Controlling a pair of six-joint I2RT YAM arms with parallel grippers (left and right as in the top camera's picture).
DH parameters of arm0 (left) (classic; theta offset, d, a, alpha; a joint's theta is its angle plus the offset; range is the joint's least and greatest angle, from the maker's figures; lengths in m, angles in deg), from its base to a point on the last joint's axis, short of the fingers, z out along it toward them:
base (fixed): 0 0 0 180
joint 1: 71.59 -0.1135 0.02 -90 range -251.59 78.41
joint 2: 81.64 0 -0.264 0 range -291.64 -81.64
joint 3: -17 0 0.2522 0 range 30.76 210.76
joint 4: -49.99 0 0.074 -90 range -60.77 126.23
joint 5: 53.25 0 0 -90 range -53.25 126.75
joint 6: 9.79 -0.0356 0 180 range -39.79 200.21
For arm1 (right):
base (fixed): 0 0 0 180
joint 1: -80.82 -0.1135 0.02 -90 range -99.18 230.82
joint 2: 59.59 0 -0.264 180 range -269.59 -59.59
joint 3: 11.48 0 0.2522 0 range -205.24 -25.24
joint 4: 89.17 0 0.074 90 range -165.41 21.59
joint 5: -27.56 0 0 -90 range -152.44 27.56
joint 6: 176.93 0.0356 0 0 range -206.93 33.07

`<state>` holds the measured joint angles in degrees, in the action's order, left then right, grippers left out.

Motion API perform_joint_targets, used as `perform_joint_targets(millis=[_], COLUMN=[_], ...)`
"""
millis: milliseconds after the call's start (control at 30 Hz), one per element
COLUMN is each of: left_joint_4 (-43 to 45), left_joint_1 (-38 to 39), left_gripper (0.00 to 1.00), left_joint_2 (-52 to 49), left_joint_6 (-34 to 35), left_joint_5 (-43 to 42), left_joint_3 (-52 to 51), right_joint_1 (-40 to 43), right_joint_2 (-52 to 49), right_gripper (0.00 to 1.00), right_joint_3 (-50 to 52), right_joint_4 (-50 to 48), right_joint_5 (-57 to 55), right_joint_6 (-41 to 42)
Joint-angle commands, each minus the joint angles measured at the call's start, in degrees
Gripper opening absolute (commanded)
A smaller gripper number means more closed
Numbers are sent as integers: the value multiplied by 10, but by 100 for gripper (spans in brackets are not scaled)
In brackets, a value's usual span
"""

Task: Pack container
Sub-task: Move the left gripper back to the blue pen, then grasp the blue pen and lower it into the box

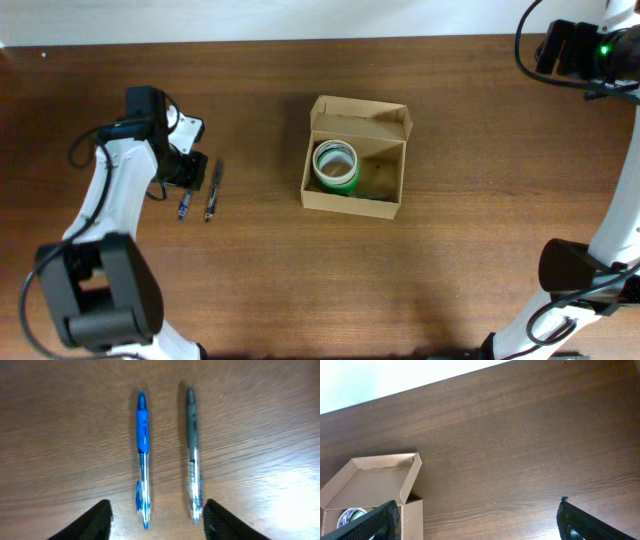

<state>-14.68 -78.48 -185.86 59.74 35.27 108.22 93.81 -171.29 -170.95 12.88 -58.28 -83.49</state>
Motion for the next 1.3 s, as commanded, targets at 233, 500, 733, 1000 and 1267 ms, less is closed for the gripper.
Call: perform_joint_targets(millis=[233, 500, 733, 1000, 1267], left_joint_4=[19, 43, 49, 55, 13], left_joint_1=[-5, -15, -21, -20, 2], left_gripper=[55, 53, 48, 2, 2], left_joint_2=[-79, -110, -138, -158, -156], left_joint_6=[-105, -126, -126, -120, -115], left_joint_5=[26, 32, 29, 23, -39], left_joint_3=[-6, -6, -6, -6, 31], right_joint_1=[2, 2, 2, 2, 2], right_joint_2=[7, 8, 7, 7, 7], right_gripper=[99, 99, 99, 99, 99], right_joint_3=[2, 2, 2, 2, 2], right_joint_4=[0, 0, 0, 0, 0], right_joint_5=[3, 3, 3, 3, 3], right_joint_6=[3, 3, 3, 3, 3])
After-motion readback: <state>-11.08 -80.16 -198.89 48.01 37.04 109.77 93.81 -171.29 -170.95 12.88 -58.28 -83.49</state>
